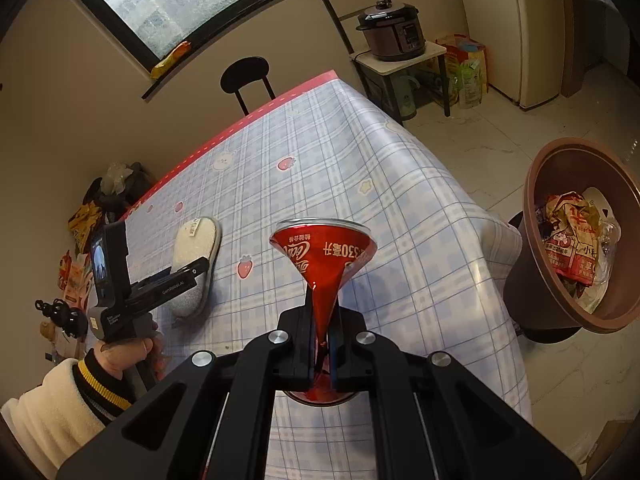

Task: Collect trash
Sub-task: 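Grasp the white foam pad with the left gripper while the right lifts the can, then carry the can to the bucket and open the right gripper while the left holds the pad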

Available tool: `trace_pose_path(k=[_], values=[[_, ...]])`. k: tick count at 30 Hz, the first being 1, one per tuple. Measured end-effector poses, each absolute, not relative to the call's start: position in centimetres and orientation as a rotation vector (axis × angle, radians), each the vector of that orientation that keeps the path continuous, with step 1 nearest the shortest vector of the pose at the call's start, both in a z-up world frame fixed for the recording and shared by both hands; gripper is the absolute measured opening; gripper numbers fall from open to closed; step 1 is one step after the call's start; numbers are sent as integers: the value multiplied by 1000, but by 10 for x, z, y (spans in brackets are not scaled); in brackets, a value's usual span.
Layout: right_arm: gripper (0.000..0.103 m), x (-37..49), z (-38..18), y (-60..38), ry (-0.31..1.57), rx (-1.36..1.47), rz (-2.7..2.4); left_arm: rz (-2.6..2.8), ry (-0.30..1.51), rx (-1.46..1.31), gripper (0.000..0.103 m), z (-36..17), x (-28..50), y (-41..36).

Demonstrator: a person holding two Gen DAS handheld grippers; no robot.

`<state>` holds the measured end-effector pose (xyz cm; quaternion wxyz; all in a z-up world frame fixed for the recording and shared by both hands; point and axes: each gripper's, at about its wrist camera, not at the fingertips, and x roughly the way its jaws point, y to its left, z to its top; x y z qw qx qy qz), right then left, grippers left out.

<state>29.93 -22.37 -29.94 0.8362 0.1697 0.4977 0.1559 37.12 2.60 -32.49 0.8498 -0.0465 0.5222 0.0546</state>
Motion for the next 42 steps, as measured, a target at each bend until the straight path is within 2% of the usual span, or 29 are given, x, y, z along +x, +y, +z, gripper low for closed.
trace_pose_path(k=[16, 26, 34, 42], values=[[6, 278, -274, -207, 1024, 370, 489, 141, 949, -183, 81, -225, 261, 43], [6, 260, -265, -214, 1009, 376, 583, 163, 854, -229, 81, -159, 189, 13], [6, 254, -267, -258, 989, 408, 563, 140, 831, -223, 82, -140, 173, -32], [6, 257, -283, -351, 977, 413, 400, 91, 832, -226, 82, -147, 176, -85]])
